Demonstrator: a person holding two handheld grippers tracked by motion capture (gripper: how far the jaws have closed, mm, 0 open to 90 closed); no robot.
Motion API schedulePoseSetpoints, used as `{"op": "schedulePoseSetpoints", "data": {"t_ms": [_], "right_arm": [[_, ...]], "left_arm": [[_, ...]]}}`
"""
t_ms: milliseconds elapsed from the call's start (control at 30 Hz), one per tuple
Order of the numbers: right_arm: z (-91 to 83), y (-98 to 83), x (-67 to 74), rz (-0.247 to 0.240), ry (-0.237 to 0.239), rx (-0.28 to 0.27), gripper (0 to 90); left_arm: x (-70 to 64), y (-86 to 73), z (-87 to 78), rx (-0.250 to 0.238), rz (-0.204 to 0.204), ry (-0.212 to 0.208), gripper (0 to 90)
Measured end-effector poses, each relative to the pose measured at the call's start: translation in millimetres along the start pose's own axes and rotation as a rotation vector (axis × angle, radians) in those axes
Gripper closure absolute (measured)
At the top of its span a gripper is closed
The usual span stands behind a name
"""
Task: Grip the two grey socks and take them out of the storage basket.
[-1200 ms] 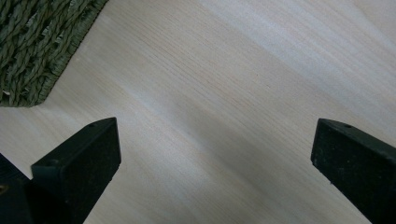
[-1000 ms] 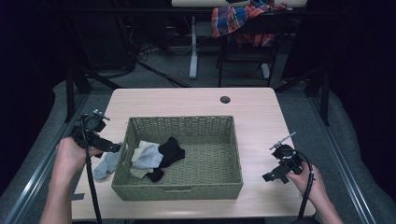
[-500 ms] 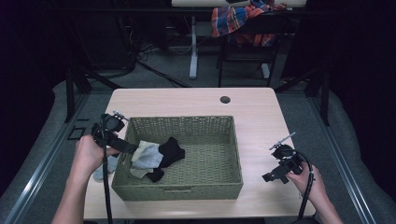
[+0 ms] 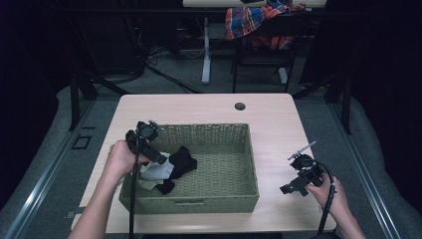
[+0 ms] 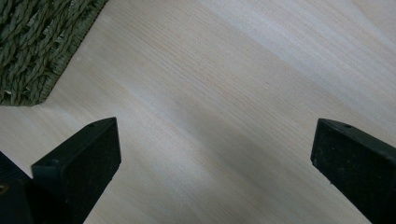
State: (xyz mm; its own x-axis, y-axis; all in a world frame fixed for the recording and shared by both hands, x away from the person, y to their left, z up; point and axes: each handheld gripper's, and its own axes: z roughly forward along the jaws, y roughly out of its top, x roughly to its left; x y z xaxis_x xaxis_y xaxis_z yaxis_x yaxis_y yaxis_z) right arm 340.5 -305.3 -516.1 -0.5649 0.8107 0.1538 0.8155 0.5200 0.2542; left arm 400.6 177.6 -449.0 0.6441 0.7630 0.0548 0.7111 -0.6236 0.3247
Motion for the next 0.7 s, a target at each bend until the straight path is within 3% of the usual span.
{"op": "schedulePoseSetpoints", "data": {"t_ms": [133,167,200,333,533,700], "right_arm": [[-0.1,-0.2,-0.6,-0.009,-0.019,-0.001,1.4],[2.2,-1.5,0.9,0.017,-0.016,-0.035,1.4],[0.2,-0.6,-0.7,-0.003,-0.017,-0.008,1.4],[0.7,-0.7,-0.4,0.007,0.006,-0.020,1.4],[0.1,-0.7,-0.8,-0.004,-0.017,-0.009,1.4],[0.9,-0.9,0.1,0.013,0.005,-0.027,1.4]], "left_arm": [[-0.4,10.2,17.6,0.037,0.006,-0.014,1.3],[-0.6,12.4,21.8,0.045,0.007,-0.023,2.2],[-1.0,14.4,25.5,0.053,0.014,-0.030,3.2],[-3.5,19.9,34.5,0.069,0.024,-0.042,8.2],[-4.4,25.9,45.8,0.108,0.037,-0.030,13.5],[-1.3,27.9,56.2,0.139,0.030,-0.028,14.7]]}}
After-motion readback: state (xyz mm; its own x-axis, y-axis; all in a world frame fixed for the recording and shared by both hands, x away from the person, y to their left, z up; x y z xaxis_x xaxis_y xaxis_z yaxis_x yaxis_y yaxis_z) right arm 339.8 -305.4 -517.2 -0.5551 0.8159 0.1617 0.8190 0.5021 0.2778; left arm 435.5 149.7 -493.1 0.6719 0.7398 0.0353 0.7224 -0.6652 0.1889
